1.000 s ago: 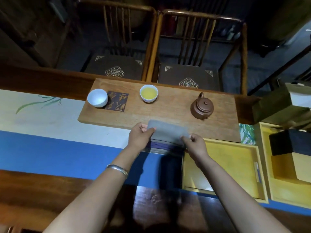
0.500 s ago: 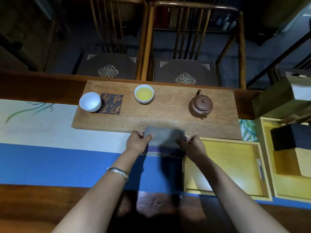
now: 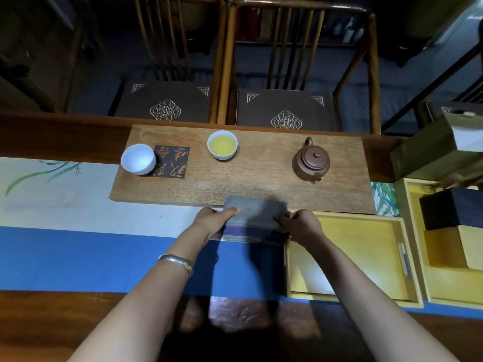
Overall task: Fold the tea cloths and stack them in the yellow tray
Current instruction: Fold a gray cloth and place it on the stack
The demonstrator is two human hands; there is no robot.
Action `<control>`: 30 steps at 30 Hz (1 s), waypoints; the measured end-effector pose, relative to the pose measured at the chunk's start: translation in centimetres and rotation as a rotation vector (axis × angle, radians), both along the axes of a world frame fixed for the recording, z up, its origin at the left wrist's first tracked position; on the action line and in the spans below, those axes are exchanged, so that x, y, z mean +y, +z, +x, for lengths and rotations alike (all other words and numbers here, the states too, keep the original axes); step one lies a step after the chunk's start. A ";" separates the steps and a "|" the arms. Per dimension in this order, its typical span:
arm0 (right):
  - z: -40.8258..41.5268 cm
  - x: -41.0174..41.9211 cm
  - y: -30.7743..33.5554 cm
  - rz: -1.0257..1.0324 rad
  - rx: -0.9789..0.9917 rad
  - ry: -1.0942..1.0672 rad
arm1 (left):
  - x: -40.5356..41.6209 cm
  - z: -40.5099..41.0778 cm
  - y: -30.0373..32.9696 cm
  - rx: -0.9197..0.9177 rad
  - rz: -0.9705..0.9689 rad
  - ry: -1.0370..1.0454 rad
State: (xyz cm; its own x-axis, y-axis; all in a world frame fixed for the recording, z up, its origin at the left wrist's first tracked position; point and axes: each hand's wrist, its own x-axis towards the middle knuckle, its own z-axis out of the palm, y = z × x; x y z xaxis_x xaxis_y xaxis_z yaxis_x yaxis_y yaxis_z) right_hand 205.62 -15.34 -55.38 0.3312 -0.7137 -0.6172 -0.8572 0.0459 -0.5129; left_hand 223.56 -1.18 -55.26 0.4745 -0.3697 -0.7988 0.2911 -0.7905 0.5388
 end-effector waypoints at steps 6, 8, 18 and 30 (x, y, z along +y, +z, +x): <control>0.0 0.2 0.0 0.024 0.016 -0.029 | -0.4 -0.6 0.0 0.051 -0.009 0.001; 0.0 0.4 0.1 0.014 0.020 -0.033 | -0.5 -1.0 -0.2 0.075 -0.006 0.013; 0.1 0.7 0.7 -0.014 0.021 -0.011 | -0.5 -1.8 -0.7 0.348 -0.110 0.054; -0.2 3.8 1.5 0.053 -0.165 0.015 | 4.3 -1.4 -1.4 0.452 -0.242 0.165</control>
State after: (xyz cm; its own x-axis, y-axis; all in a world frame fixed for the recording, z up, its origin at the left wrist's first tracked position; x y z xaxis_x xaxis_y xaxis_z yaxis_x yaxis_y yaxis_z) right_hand 205.47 -11.52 -53.90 0.4418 -0.6758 -0.5900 -0.7623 0.0640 -0.6440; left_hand 222.13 3.17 -56.65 0.1702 -0.5180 -0.8383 0.6463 -0.5835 0.4918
